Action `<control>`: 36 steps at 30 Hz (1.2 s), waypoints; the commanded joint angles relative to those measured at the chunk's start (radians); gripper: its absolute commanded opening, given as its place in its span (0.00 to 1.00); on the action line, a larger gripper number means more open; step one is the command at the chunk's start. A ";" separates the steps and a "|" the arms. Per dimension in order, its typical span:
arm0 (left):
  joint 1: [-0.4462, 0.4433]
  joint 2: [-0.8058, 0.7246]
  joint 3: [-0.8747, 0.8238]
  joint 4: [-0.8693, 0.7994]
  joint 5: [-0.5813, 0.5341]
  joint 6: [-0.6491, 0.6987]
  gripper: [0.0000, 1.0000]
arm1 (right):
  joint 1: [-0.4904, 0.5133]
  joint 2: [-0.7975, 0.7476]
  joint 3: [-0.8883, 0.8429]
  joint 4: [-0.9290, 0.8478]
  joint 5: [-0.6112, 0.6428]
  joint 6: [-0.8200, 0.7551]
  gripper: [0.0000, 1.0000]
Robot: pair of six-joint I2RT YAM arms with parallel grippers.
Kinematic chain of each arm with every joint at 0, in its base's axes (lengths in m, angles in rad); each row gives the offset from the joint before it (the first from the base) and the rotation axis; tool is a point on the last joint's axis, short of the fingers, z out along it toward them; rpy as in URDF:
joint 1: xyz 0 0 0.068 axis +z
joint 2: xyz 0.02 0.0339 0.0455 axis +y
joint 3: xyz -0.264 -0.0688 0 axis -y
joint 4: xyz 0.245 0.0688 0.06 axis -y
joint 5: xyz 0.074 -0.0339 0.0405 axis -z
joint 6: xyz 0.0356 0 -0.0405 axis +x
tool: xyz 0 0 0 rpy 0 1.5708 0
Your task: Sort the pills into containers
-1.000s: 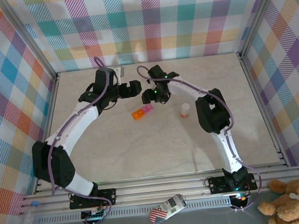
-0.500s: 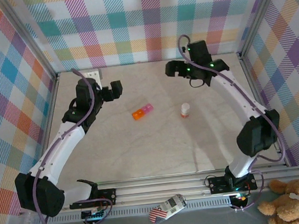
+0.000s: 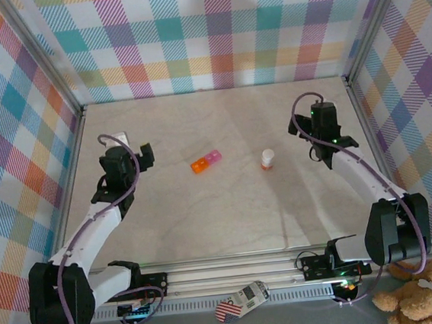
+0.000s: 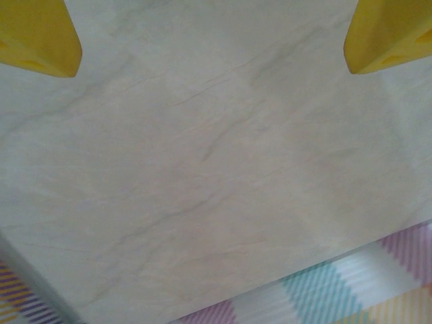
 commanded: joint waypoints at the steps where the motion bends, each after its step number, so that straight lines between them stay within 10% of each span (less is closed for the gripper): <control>1: 0.021 0.022 -0.075 0.167 -0.028 0.034 1.00 | -0.026 -0.024 -0.067 0.188 0.103 -0.033 0.99; 18: 0.072 0.376 -0.240 0.626 0.057 0.050 1.00 | -0.044 0.085 -0.325 0.659 0.079 -0.263 0.99; 28: 0.084 0.444 -0.236 0.673 0.121 0.062 1.00 | -0.044 0.065 -0.338 0.552 0.047 -0.273 0.99; 36: 0.085 0.446 -0.232 0.667 0.125 0.061 1.00 | -0.037 0.159 -0.544 0.996 -0.124 -0.347 0.99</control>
